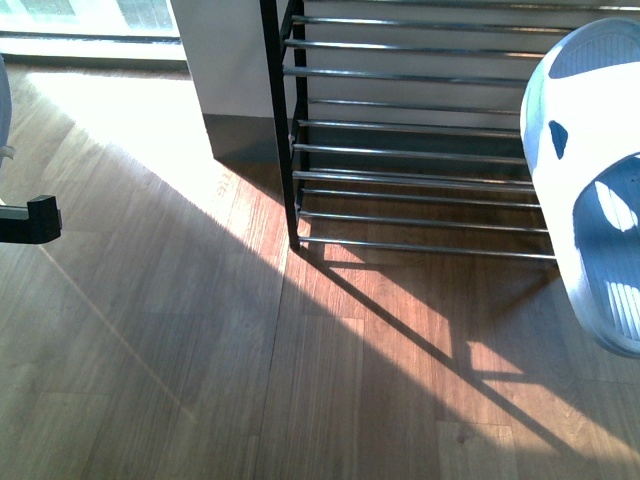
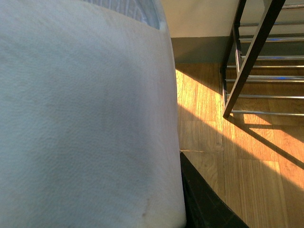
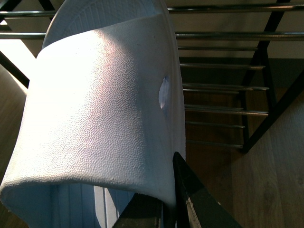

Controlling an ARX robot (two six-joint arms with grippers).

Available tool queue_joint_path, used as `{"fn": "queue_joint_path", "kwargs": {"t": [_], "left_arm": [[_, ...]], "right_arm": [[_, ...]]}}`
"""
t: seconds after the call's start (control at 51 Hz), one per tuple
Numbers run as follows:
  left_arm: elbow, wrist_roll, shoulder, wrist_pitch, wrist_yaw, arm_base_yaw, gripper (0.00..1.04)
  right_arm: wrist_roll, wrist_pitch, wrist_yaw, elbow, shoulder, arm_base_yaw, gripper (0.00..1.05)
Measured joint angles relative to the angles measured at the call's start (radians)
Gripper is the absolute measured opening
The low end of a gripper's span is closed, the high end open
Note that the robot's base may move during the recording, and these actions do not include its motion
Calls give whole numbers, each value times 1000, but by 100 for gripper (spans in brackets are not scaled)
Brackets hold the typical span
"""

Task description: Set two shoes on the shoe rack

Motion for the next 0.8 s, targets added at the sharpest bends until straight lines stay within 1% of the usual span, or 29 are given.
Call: {"fn": "queue_joint_path", "kwargs": {"t": [0.804], "left_arm": [[0,0,0,0,-2,0,2]], "right_arm": [[2,0,0,0,0,0,2]]}}
